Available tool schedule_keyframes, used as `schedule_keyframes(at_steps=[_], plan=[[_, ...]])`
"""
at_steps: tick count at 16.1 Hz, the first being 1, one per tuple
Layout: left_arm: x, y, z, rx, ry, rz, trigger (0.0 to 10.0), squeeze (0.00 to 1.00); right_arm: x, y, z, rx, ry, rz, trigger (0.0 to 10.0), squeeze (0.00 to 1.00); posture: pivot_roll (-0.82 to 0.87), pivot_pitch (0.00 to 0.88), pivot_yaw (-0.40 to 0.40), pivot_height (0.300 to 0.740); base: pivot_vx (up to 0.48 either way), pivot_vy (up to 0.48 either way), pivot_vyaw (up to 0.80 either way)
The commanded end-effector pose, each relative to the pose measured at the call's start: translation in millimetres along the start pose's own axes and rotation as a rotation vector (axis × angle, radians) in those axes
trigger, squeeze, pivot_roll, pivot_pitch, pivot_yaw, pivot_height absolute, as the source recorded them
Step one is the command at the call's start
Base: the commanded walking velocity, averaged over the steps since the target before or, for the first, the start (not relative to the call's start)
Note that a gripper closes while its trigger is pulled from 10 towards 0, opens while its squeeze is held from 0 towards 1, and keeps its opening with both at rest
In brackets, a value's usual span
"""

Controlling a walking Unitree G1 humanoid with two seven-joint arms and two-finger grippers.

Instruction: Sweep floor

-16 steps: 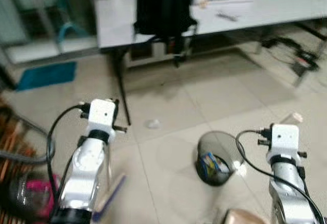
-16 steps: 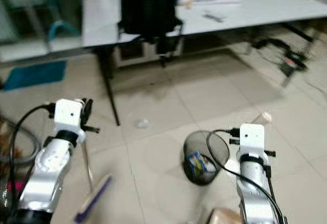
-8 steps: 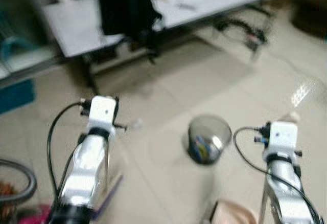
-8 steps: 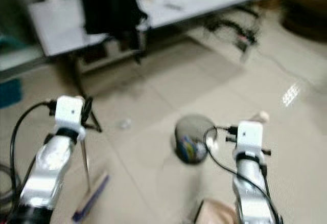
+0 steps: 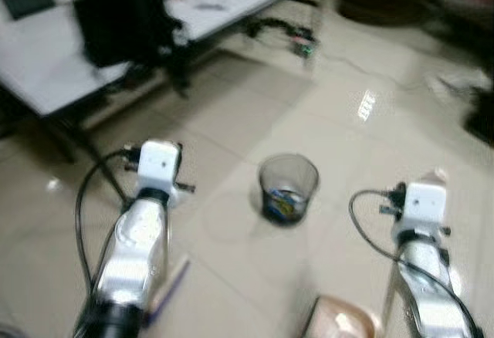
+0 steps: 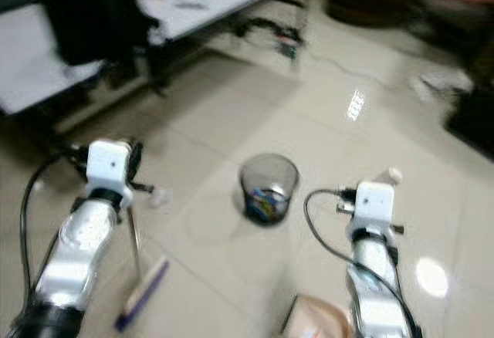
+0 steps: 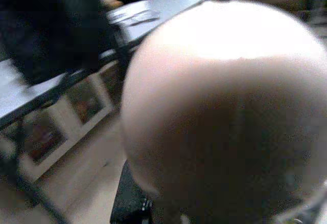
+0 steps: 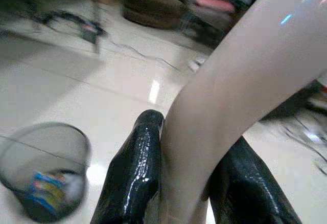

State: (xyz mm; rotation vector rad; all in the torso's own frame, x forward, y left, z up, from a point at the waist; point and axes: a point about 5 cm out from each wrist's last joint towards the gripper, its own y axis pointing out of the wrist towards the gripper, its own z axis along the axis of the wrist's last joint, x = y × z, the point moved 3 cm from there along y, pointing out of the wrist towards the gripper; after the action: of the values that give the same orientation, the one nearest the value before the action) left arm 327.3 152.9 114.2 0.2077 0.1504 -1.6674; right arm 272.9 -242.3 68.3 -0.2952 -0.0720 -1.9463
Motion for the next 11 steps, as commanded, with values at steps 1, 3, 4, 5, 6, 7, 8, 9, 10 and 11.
schedule_keyframes(at_steps=[1, 3, 4, 5, 6, 7, 8, 9, 10, 11], plan=[[-4.0, 2.3, 8.1, 0.032, -0.001, 0.012, 10.0, 0.0, -2.3, 3.4, 12.2, 0.039, 0.002, 0.0, 10.0, 0.0, -0.03, 0.014, 0.062, 0.74, 0.0, 0.394, -0.8], [-3.5, 4.0, 9.2, 0.035, -0.003, 0.012, 10.0, 0.0, -2.8, 3.5, 13.3, 0.041, 0.006, -0.002, 10.0, 0.0, -0.03, 0.016, 0.063, 0.74, 0.0, 0.39, -0.8], [-3.3, 4.5, 9.5, 0.036, -0.004, 0.012, 10.0, 0.0, -3.1, 3.4, 13.5, 0.042, 0.007, -0.002, 10.0, 0.0, -0.03, 0.015, 0.062, 0.74, 0.0, 0.39, -0.8], [-3.1, 5.3, 9.5, 0.036, -0.005, 0.012, 10.0, 0.0, -3.3, 3.5, 14.2, 0.043, 0.009, -0.002, 10.0, 0.0, -0.03, 0.014, 0.062, 0.74, 0.0, 0.398, -0.8], [-3.0, 5.5, 10.0, 0.04, -0.006, 0.012, 10.0, 0.0, -3.5, 3.7, 14.7, 0.044, 0.01, -0.001, 10.0, 0.0, -0.03, 0.015, 0.061, 0.74, 0.0, 0.0, -0.8], [-4.3, 5.3, 14.2, 0.064, 0.025, 0.027, 10.0, 0.0, -6.7, 4.5, 18.0, 0.057, 0.017, 0.022, 10.0, 0.0, -0.03, 0.015, 0.061, 0.74, 0.0, 0.0, -0.56], [-5.3, 4.9, 16.1, 0.072, 0.061, 0.035, 10.0, 0.0, -12.3, 5.6, 25.3, 0.089, 0.011, 0.058, 10.0, 0.0, -0.03, 0.015, 0.059, 0.74, 0.0, -0.48, 0.0], [-6.6, 4.4, 13.9, 0.06, 0.049, 0.045, 10.0, 0.0, -17.7, 7.7, 32.6, 0.107, 0.026, 0.086, 10.0, 0.0, -0.03, 0.015, 0.057, 0.74, 0.0, -0.48, 0.0], [-7.0, 4.2, 13.5, 0.059, 0.044, 0.048, 10.0, 0.0, -18.5, 8.4, 34.4, 0.109, 0.037, 0.087, 10.0, 0.0, -0.03, 0.015, 0.057, 0.74, 0.0, -0.48, 0.0], [-9.4, 3.5, 12.5, 0.052, 0.019, 0.067, 10.0, 0.0, -21.2, 10.7, 41.9, 0.123, 0.063, 0.098, 10.0, 0.0, -0.03, 0.015, 0.057, 0.74, 0.0, -0.48, 0.0]])
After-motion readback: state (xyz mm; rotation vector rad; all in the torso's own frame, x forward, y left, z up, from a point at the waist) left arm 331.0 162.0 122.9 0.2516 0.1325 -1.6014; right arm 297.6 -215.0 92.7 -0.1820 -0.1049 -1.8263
